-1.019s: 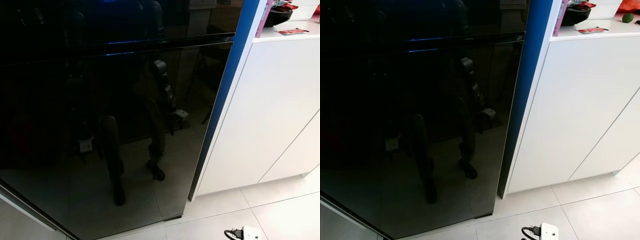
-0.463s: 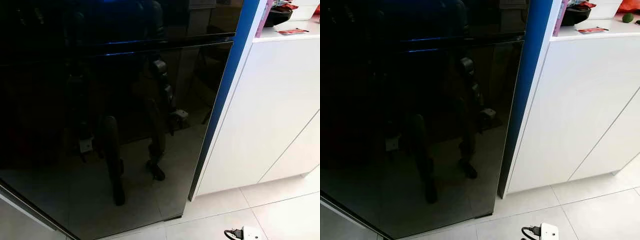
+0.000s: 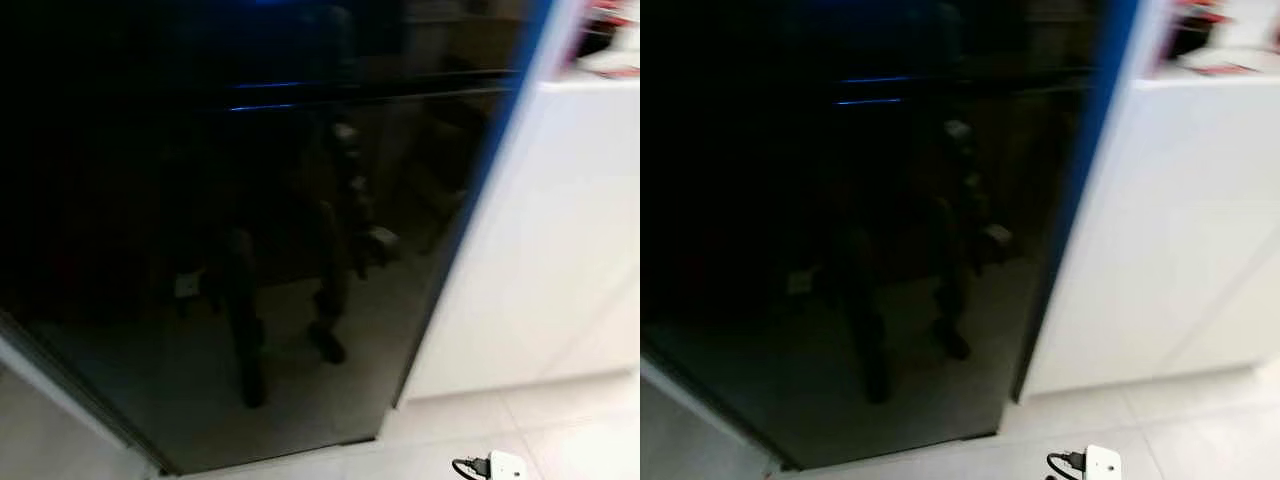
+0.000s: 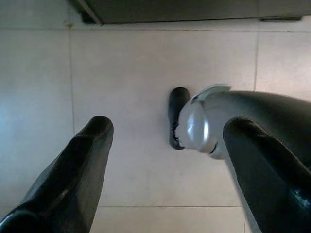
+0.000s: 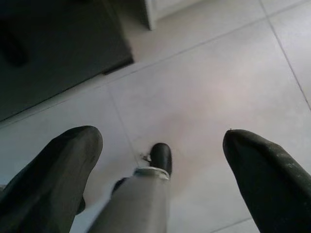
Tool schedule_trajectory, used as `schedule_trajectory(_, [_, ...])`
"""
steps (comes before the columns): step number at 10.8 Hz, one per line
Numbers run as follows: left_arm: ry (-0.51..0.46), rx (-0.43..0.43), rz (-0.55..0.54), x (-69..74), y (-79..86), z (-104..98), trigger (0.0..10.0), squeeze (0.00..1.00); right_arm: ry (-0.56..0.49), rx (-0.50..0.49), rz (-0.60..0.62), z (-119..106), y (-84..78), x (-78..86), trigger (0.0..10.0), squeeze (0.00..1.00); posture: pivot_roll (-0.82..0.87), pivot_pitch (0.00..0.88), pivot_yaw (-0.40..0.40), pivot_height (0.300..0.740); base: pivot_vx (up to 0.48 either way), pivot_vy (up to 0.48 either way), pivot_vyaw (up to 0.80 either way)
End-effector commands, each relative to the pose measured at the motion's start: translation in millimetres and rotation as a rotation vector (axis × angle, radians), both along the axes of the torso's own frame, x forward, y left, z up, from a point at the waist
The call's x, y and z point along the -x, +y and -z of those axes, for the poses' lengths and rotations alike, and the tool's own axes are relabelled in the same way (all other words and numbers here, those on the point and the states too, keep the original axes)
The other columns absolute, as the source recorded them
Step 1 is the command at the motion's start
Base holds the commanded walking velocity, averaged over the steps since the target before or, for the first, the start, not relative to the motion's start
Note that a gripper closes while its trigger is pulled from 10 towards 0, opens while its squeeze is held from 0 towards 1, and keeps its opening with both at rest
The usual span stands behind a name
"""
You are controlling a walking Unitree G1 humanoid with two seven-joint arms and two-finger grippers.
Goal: Restocking fridge
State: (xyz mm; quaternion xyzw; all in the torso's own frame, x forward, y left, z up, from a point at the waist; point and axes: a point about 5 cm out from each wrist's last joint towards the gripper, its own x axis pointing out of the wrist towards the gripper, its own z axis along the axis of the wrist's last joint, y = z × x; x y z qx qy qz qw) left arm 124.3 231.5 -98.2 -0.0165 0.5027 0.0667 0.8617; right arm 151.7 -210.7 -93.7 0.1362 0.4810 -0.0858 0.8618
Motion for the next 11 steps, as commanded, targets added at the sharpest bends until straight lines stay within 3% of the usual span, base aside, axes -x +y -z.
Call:
schedule_trajectory(1, [0.028, -0.002, -0.015, 6.3, 3.3, 1.5, 10.0, 0.00, -0.002, -0.012, 0.009, 0.3, 2.6, -0.3, 10.0, 0.00, 0.09, 0.000, -0.026, 0.740, 0.000, 0.368, 0.00])
schedule_trajectory(11, [0.027, 0.000, -0.013, 5.8, 3.7, 1.2, 10.0, 0.00, 0.004, -0.006, 0.014, 0.4, 2.6, -0.5, 10.0, 0.00, 0.09, 0.000, -0.023, 0.740, 0.000, 0.358, 0.00])
